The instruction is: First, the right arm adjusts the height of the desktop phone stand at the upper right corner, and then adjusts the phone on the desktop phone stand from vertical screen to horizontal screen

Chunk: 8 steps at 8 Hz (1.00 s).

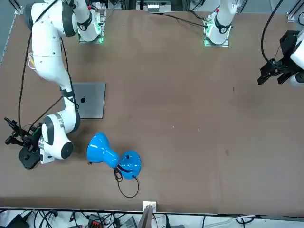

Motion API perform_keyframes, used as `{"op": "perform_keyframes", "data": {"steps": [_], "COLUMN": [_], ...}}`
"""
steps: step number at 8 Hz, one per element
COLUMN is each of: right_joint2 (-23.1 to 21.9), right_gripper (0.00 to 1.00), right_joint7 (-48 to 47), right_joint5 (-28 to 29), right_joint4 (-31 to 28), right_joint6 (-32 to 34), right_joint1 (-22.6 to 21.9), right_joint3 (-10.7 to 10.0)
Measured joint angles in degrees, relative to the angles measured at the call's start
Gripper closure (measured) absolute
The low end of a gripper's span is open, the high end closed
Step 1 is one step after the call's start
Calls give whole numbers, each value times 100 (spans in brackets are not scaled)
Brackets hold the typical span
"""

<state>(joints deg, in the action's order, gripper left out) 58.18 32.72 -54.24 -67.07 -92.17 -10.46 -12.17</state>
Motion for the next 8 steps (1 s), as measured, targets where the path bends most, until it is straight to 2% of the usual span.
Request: {"op": "perform_keyframes", "data": {"steps": [2, 5, 8], "right_joint2": [0, 0, 1], "right_gripper": [58, 70, 71], "right_joint7": [0, 0, 1], "right_joint5": [0, -2, 0], "right_joint4": [7, 41, 111], "right_joint6": [0, 1, 1], "right_joint1": [-1, 0, -7], "right_joint3": [0, 0, 0]}}
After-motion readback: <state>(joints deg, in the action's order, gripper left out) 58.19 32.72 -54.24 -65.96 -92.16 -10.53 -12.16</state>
